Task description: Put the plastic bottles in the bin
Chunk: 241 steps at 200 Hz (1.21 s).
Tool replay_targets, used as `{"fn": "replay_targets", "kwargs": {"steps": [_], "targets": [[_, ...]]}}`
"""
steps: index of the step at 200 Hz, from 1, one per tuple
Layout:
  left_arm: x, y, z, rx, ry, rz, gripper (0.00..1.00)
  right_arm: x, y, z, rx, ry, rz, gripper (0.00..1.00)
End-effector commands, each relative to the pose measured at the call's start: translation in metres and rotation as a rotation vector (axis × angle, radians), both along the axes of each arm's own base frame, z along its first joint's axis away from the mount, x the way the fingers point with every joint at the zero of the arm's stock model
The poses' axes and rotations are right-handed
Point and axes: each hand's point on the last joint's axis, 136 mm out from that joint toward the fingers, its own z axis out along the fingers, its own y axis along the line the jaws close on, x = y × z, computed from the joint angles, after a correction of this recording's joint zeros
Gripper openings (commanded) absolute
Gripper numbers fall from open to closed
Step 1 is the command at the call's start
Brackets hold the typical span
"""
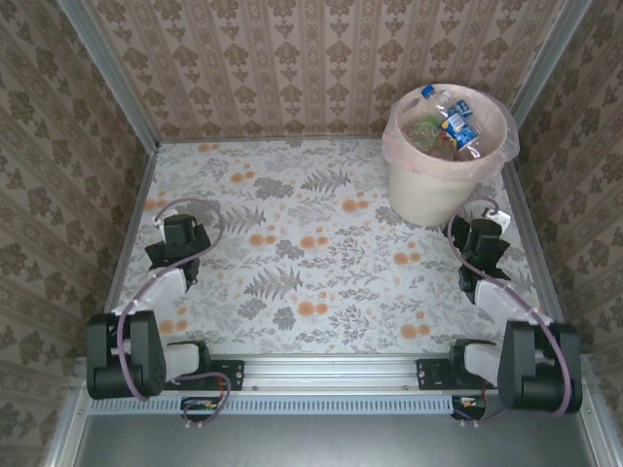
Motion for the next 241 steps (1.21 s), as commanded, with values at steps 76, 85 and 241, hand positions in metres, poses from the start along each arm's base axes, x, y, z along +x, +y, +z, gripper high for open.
{"fn": "replay_targets", "kwargs": {"steps": [76, 85, 241], "targets": [[0.035, -0.029, 0.024, 0.092, -0.27, -0.258, 1.0, 0.049, 0.059, 0.006, -0.103, -0.155, 0.391, 1.0], [0.038, -0.032, 0.024, 0.091, -0.278, -0.274, 1.0, 0.049, 0.075, 0.003, -0.114, -0.168, 0.48, 1.0], [0.059, -0.047, -0.002, 0.128, -0.266, -0.343, 1.0, 0.064, 0.09, -0.015, -0.2, -0.08, 0.493, 1.0]]}}
